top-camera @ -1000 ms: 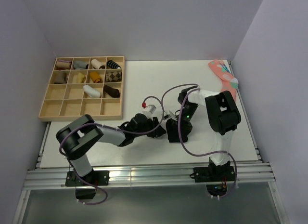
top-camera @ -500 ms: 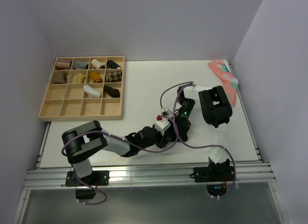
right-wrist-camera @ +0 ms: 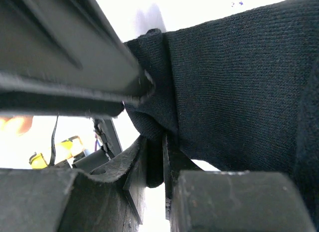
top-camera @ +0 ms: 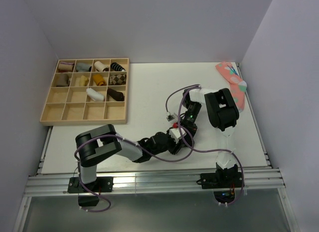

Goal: Roll the socks
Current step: Roll the sock at the center of the board.

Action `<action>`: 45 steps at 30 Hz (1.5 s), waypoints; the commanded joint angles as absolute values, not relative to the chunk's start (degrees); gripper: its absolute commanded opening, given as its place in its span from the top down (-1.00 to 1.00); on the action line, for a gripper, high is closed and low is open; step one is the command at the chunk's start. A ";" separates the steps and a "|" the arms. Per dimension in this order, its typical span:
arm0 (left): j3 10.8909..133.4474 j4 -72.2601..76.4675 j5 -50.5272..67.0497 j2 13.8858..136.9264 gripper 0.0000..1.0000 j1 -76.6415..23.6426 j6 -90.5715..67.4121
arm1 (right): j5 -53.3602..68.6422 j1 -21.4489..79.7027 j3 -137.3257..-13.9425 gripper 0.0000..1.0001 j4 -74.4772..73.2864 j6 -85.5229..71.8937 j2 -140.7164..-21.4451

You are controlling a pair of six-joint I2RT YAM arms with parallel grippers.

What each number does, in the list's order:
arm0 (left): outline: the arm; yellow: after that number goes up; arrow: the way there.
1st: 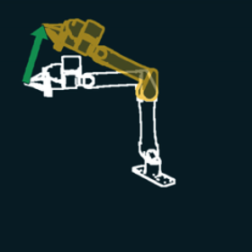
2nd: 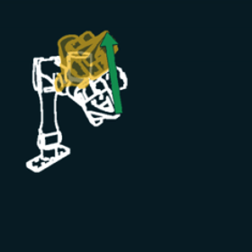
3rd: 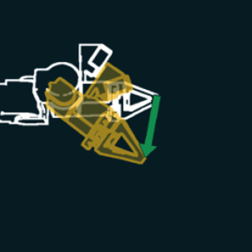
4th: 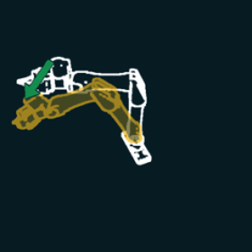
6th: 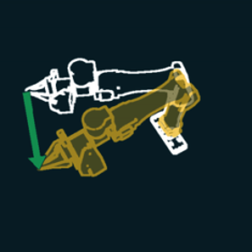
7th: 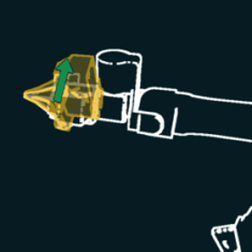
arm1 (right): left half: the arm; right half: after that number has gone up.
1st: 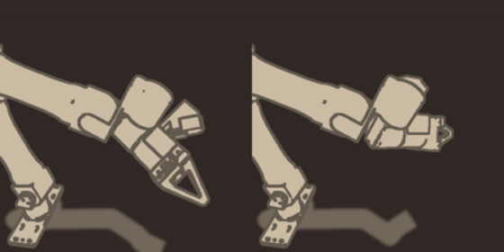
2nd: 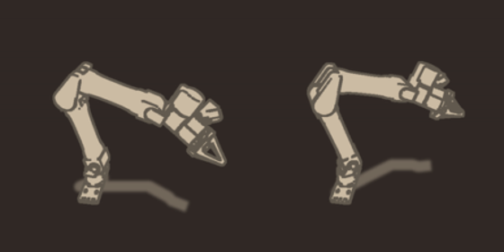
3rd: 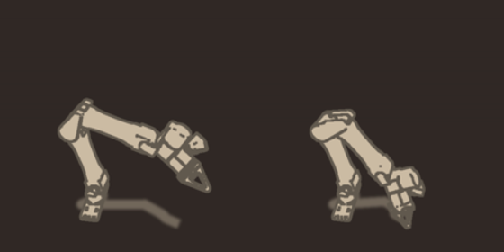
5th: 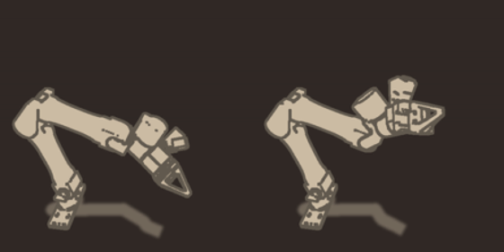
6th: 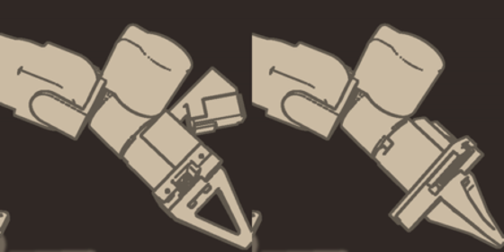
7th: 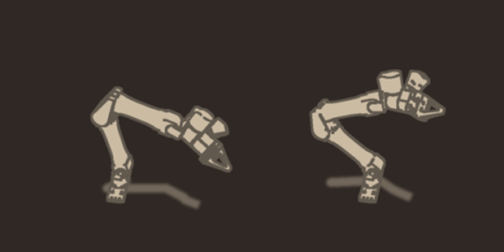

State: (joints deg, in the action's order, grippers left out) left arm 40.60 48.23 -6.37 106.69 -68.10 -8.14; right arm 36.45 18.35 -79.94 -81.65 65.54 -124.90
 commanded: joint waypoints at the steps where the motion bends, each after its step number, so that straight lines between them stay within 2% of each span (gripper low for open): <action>1: 43.59 50.80 -6.33 108.01 -0.04 -68.82 -4.84 | 32.78 17.93 -81.12 0.63 -81.74 66.01 -126.47; 13: 45.27 48.16 -4.31 110.74 0.02 -68.38 -4.39 | 33.04 18.02 -80.86 0.64 -81.65 66.09 -125.77; 18: 43.95 48.96 -2.73 110.48 0.10 -67.06 -6.15 | 33.22 17.93 -80.95 0.64 -81.21 65.74 -125.95; 26: 44.65 48.51 8.77 112.85 0.61 -62.15 -13.08 | 33.13 17.93 -79.54 0.61 -78.49 64.34 -124.72; 34: 49.13 40.70 14.67 116.98 0.91 -59.77 -20.12 | 34.27 17.40 -77.79 0.39 -73.92 61.09 -120.86; 40: 48.87 38.41 17.49 117.95 0.99 -58.01 -26.01 | 37.69 14.42 -76.03 0.14 -65.75 53.72 -113.83; 45: 49.57 34.72 18.19 119.09 0.99 -57.13 -30.05 | 40.86 9.50 -76.20 0.08 -61.44 50.19 -107.42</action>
State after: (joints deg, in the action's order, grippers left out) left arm 50.19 45.30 17.76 115.50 -57.69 -26.96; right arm 37.60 12.51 -75.77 -67.92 53.65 -112.97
